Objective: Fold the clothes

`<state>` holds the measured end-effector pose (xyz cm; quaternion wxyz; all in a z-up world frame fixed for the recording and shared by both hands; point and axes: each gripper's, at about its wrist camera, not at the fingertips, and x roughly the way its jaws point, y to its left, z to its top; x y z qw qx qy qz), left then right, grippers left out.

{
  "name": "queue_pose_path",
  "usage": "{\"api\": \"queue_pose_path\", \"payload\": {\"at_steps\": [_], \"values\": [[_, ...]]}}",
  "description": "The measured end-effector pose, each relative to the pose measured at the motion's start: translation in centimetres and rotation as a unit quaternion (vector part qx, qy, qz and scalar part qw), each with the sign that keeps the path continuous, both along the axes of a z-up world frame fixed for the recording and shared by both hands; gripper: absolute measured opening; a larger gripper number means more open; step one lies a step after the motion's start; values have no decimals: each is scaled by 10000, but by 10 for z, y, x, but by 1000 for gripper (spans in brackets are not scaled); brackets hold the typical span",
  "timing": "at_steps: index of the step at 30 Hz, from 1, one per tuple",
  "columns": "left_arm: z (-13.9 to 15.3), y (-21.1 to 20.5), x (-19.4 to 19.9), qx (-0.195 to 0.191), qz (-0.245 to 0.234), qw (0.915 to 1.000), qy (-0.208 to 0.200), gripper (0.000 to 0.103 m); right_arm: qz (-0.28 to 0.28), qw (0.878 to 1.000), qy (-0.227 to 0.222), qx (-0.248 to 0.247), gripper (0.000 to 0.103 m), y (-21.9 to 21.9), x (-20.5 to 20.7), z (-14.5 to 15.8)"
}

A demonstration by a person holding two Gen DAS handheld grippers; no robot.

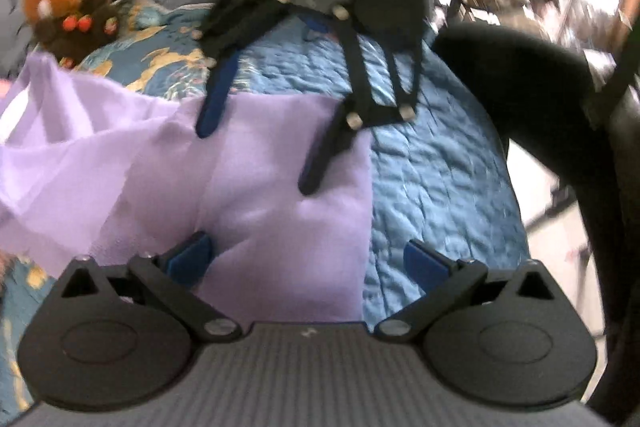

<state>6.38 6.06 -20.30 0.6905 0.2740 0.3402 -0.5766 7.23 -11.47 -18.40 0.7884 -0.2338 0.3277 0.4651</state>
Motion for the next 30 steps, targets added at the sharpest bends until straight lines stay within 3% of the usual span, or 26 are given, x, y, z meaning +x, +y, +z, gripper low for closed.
{"api": "queue_pose_path", "payload": {"at_steps": [4,8,11,14,18,20,22,24,26,28,30], "values": [[1,-3,2,-136,340,9993,78,103,-258,9994,194,94,79,0,6,-4],[19,-9,-16,-16,826,9965,-121,103,-639,9977,196,92,79,3,-5,15],[35,-1,-38,-121,1394,9896,-329,103,-1132,9934,-100,183,80,-6,-31,36],[47,19,-64,-519,1883,9800,-383,103,-1467,9873,-593,147,85,-18,-71,46],[55,34,-89,-935,2411,9654,-322,103,-566,9877,-1264,-728,85,-5,-125,27],[54,28,-100,-700,2647,9565,-1009,103,38,9790,-1561,-1308,85,9,-143,12],[49,20,-109,-515,2743,9444,-1739,103,313,9735,-1636,-1567,85,20,-147,2],[40,13,-109,-367,2750,9399,-1993,103,299,9730,-1680,-1553,85,26,-142,0],[32,7,-107,-274,2690,9439,-1897,103,190,9730,-1766,-1472,85,30,-137,1],[25,4,-106,-438,2669,9469,-1736,103,154,9711,-1885,-1457,85,32,-133,1],[18,3,-104,-518,2914,9393,-1735,100,203,9654,-2041,-1611,85,33,-133,-2]]}}
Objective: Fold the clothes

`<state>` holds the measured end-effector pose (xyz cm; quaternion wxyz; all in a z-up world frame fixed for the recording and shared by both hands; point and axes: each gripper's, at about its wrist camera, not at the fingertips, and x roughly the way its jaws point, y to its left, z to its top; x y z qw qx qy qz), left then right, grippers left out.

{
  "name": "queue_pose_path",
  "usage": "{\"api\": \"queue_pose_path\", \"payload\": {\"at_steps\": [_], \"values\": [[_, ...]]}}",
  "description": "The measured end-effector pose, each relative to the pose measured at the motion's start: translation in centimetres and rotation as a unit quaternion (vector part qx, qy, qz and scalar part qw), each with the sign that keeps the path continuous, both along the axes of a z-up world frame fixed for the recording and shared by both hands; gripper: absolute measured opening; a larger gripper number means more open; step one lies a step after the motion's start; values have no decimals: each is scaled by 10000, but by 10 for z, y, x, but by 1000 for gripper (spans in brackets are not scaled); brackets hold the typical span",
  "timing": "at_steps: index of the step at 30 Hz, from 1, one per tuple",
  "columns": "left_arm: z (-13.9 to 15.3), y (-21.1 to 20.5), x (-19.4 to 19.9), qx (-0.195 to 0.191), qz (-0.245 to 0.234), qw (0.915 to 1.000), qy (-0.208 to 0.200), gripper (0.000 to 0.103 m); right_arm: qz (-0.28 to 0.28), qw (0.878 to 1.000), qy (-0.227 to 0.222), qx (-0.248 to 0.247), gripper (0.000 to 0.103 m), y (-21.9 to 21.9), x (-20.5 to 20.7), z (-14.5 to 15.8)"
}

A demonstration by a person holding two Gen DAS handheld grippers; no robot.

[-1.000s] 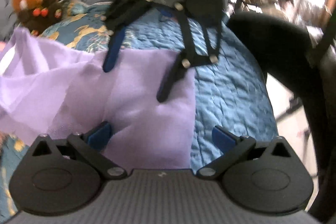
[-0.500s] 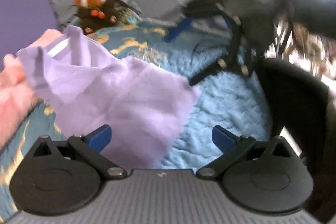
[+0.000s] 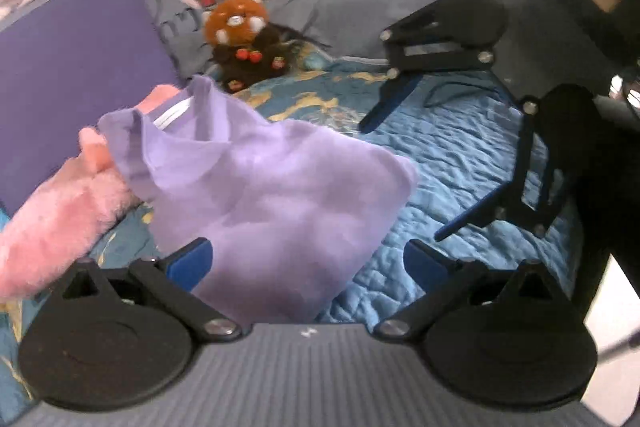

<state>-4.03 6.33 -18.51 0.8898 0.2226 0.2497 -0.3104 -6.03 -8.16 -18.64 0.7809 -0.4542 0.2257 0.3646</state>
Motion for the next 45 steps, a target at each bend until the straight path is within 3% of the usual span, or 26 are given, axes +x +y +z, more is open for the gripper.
{"api": "queue_pose_path", "payload": {"at_steps": [1,2,4,6,12,13,14,17,23,25,27,29,30,33,35,37,39,41,44,45], "values": [[-3,0,2,-52,194,9998,1,94,8,10000,-33,-44,85,0,-1,-1],[-7,-1,5,-83,386,9992,9,78,9,10000,-54,-76,85,-1,-1,-3],[-13,0,10,-95,685,9976,89,73,-60,10000,-37,-53,85,-4,0,-3],[-15,0,10,-145,695,9974,81,71,-145,9999,-66,-27,85,-6,1,-4],[-13,-9,-11,617,252,9977,-88,52,-65,9999,-102,-26,85,-7,-7,-3],[-16,-9,-14,794,233,9966,-51,48,-41,9999,-119,-22,85,-6,-9,-3],[-19,-9,-18,971,214,9950,-14,36,-26,9999,-135,-11,85,-6,-10,-2],[-27,-9,-19,1139,309,9926,275,33,19,9998,-176,4,85,-4,-10,-4],[-27,-7,-6,817,756,9901,852,33,270,9979,-369,-466,82,7,-5,-20],[-20,-9,-13,950,766,9896,758,24,408,9952,-522,-725,80,9,-4,-26],[-18,-12,-24,1218,641,9894,456,21,486,9921,-620,-977,75,11,-2,-31],[-29,-19,-32,1788,352,9833,-43,8,535,9898,-719,-1109,70,10,0,-33],[-37,-22,-35,2076,184,9776,-295,7,542,9888,-773,-1156,66,10,2,-33],[-63,-30,-44,2855,-314,9511,-1132,8,587,9865,-822,-1290,62,11,7,-32],[-72,-30,-50,3032,-450,9404,-1474,11,581,9864,-825,-1296,62,11,7,-31],[-77,-28,-58,3057,-406,9347,-1767,23,529,9873,-822,-1255,63,11,6,-31],[-82,-28,-64,3103,-329,9297,-1959,61,482,9885,-797,-1195,66,10,5,-32],[-87,-29,-68,3167,-279,9246,-2098,73,450,9895,-766,-1143,69,10,5,-33],[-94,-33,-73,3222,-399,9197,-2210,73,428,9897,-764,-1133,71,12,5,-34],[-97,-35,-74,3241,-423,9169,-2290,80,421,9897,-766,-1129,71,12,5,-34]]}}
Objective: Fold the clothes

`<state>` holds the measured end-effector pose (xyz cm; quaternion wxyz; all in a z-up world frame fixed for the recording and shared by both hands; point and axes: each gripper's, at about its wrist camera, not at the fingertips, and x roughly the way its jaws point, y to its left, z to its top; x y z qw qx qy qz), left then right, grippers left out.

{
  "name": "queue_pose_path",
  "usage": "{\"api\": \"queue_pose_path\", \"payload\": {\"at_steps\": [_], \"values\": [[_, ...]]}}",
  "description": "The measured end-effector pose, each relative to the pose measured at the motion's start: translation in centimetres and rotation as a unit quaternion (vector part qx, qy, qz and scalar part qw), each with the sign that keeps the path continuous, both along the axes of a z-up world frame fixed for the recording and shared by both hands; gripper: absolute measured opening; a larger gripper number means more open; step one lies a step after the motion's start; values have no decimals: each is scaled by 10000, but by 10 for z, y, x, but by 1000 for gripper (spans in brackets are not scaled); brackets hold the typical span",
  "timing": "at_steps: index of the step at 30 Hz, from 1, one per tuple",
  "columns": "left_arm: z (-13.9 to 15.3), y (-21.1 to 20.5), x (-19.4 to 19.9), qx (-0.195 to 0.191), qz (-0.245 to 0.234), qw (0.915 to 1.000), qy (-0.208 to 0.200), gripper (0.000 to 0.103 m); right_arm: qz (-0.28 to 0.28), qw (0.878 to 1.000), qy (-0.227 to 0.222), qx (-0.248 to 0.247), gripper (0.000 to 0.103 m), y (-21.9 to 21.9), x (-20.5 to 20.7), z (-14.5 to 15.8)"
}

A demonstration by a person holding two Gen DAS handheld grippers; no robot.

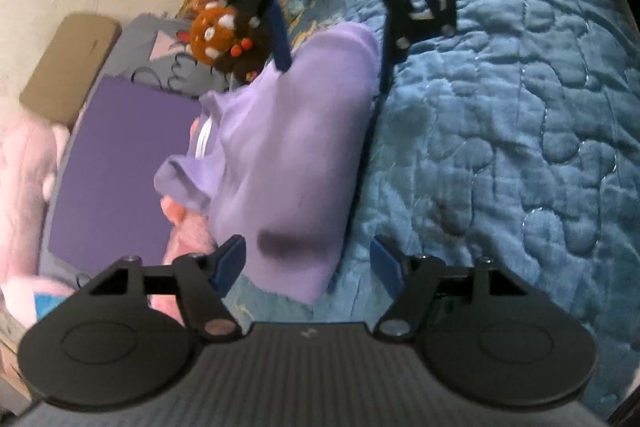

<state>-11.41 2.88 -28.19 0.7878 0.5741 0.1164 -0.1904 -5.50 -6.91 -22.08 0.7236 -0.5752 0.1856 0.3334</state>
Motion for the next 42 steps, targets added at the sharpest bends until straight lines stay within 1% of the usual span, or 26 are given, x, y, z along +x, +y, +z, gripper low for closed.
{"api": "queue_pose_path", "payload": {"at_steps": [1,2,3,5,9,10,11,12,13,14,15,16,17,19,21,22,26,28,31,35,37,40,42], "values": [[-3,-1,1,26,-43,9999,-165,86,-4,10000,0,5,72,0,1,0],[-4,-2,3,21,-66,9994,-333,100,-16,10000,-2,9,72,0,1,0],[-3,-2,11,-56,-28,9991,-427,103,-30,10000,-3,15,73,1,1,0],[0,-3,30,-246,94,9992,-299,103,-93,9999,7,65,74,1,3,0],[1,0,52,-568,-129,9983,-46,103,-243,9995,27,186,74,1,6,2],[3,2,57,-713,-98,9974,79,103,-255,9995,22,203,74,0,6,2],[6,5,62,-863,-60,9960,214,99,-267,9994,17,220,74,0,6,3],[8,9,67,-989,-30,9944,366,83,-282,9993,16,242,73,-1,7,3],[10,12,70,-1036,-40,9933,514,74,-317,9991,35,288,70,-2,8,3],[9,13,69,-1036,-43,9926,626,63,-366,9987,79,345,69,-3,9,4],[9,11,67,-996,-35,9928,663,58,-413,9982,131,405,65,-4,11,5],[9,10,66,-1009,0,9922,736,55,-452,9976,214,471,60,-5,13,6],[13,11,68,-1132,88,9896,883,51,-483,9970,292,537,57,-6,14,7],[25,15,80,-1466,296,9804,1279,48,-638,9941,425,773,43,-8,17,12],[38,15,93,-1646,406,9728,1577,47,-894,9884,633,1050,36,-10,22,20],[43,15,98,-1638,415,9719,1639,47,-1017,9854,723,1161,34,-11,25,24],[61,14,115,-1627,455,9680,1853,47,-1354,9737,1028,1515,32,-16,36,39],[68,14,120,-1661,444,9658,1941,47,-1529,9650,1240,1730,31,-20,44,46],[80,14,130,-1721,398,9629,2043,47,-1817,9469,1627,2094,31,-29,57,57],[99,13,150,-1804,335,9598,2124,47,-2149,9170,2156,2576,31,-46,83,73],[107,11,163,-1861,336,9564,2227,47,-2289,9008,2437,2772,30,-54,97,80],[117,7,184,-1855,345,9509,2454,47,-2334,8818,2889,2908,30,-67,122,88],[123,4,197,-1783,314,9488,2588,48,-2297,8730,3174,2906,30,-75,140,92]]}}
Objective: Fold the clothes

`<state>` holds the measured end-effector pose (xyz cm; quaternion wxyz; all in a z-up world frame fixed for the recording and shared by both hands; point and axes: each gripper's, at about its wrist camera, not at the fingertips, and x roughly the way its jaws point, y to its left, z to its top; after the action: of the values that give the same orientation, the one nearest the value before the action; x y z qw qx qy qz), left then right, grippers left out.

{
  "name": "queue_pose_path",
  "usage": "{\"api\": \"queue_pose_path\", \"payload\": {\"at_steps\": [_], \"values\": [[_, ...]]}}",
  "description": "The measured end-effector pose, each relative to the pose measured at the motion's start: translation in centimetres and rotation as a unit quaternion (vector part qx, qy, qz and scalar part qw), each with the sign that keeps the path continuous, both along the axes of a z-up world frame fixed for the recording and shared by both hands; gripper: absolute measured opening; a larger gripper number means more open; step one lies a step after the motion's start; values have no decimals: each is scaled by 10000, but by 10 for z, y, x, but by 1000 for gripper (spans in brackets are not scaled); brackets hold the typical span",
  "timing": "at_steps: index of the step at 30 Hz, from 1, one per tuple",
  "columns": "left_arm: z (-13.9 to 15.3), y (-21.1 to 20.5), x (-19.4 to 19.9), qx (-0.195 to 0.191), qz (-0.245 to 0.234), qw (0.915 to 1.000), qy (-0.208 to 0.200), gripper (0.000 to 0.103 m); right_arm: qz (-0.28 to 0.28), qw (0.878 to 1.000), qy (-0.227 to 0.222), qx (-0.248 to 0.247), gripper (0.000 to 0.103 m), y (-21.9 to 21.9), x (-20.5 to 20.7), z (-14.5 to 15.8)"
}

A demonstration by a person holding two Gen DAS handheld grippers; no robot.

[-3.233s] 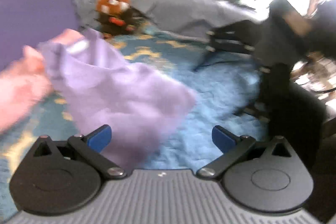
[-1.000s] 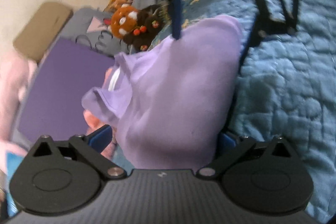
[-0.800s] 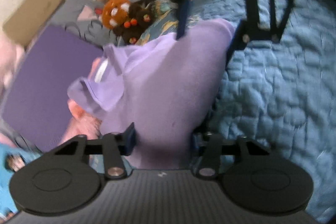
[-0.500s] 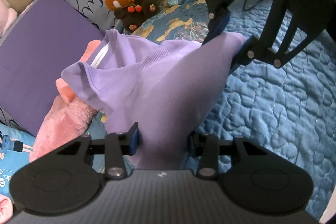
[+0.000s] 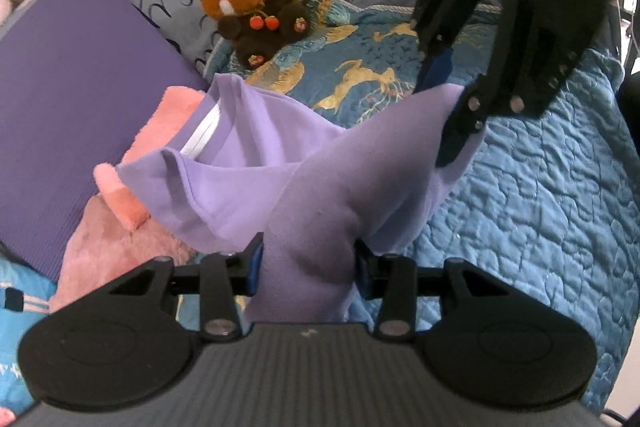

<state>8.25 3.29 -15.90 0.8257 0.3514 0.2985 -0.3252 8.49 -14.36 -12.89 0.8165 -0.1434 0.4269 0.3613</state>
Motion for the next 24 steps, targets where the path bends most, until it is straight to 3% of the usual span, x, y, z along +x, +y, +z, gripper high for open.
{"api": "queue_pose_path", "payload": {"at_steps": [6,12,16,24], "values": [[15,-9,40,124,-158,9994,275,48,247,9984,481,137,29,-17,52,10],[14,-5,38,89,-144,9992,353,46,406,9989,253,-6,26,-13,43,12],[7,3,8,171,-184,9991,335,44,507,9985,184,-32,25,-3,11,5],[4,17,-68,377,-225,9973,591,42,958,9940,502,-151,25,22,-48,2]]}}
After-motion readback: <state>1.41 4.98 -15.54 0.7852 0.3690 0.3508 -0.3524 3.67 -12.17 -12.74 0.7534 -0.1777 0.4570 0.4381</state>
